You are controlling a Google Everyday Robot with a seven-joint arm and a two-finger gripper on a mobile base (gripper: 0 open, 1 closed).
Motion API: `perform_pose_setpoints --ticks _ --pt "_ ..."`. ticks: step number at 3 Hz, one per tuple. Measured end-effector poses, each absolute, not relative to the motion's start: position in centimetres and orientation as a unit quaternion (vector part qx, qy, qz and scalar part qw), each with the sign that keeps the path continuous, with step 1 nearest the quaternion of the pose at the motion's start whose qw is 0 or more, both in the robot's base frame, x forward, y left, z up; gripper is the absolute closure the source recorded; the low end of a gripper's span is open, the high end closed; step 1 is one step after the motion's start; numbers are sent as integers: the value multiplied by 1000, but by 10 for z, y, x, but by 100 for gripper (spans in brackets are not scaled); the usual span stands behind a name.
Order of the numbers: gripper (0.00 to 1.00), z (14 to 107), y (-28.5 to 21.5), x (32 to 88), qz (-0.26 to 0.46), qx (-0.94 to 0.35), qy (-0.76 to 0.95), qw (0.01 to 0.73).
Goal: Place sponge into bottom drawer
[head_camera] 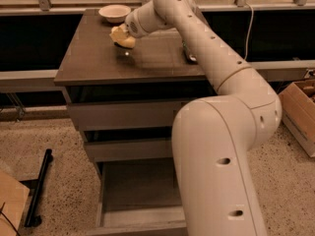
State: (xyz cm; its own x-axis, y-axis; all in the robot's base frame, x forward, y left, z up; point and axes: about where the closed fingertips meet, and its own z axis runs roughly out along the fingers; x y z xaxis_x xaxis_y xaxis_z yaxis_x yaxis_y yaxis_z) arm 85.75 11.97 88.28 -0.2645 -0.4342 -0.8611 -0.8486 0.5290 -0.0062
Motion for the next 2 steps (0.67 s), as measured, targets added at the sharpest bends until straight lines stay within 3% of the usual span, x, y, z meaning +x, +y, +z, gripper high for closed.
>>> perform_pose_setpoints --ticks 2 --pt "100 910 103 763 258 -449 776 359"
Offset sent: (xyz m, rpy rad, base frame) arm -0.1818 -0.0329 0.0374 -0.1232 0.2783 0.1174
